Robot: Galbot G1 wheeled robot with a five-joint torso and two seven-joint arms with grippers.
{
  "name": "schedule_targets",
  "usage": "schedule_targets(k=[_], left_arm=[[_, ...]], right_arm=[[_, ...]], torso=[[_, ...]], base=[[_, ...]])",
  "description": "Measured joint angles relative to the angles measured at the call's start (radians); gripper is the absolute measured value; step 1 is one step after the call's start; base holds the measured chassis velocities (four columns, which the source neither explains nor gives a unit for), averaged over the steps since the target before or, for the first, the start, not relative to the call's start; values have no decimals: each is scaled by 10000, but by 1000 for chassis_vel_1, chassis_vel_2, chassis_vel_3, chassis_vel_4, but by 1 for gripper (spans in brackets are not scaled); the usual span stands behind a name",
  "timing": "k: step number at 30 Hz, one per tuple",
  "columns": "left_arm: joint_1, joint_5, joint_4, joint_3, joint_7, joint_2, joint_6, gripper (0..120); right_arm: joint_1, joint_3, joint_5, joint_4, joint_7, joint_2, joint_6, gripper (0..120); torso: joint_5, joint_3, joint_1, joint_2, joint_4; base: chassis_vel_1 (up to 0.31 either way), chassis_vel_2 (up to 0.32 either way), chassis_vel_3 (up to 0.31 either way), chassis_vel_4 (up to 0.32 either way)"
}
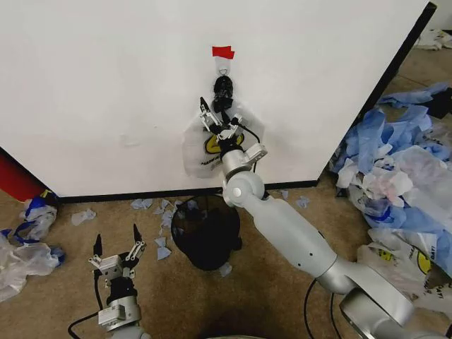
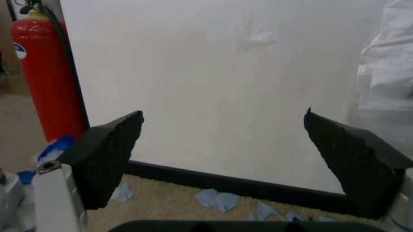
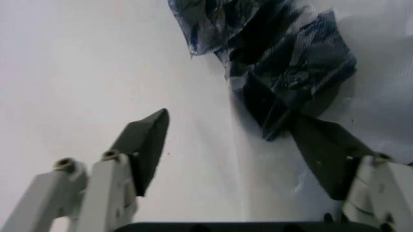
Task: Pick up the garbage bag from the wall and place it over the trash bin.
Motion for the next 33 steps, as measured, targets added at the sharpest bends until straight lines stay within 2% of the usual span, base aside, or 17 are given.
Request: schedule_targets(k=[13, 29, 33], left_arm=[[176, 74, 91, -108, -71, -55, -200, 98], [57, 99, 319, 5, -129, -2, -215, 98], [51, 133, 361, 20, -130, -29, -234, 98]], right_arm=[[-227, 464, -32, -148, -57, 148, 82, 22], [-869, 895, -12, -2, -63, -106, 111, 19], [-911, 858, -31, -12, -98, -94, 132, 10]], torso=[[0, 0, 0, 0, 1], [0, 0, 0, 0, 0], [0, 0, 0, -2, 0]], base=[[0, 0, 0, 0], [0, 0, 0, 0], [0, 0, 0, 0]])
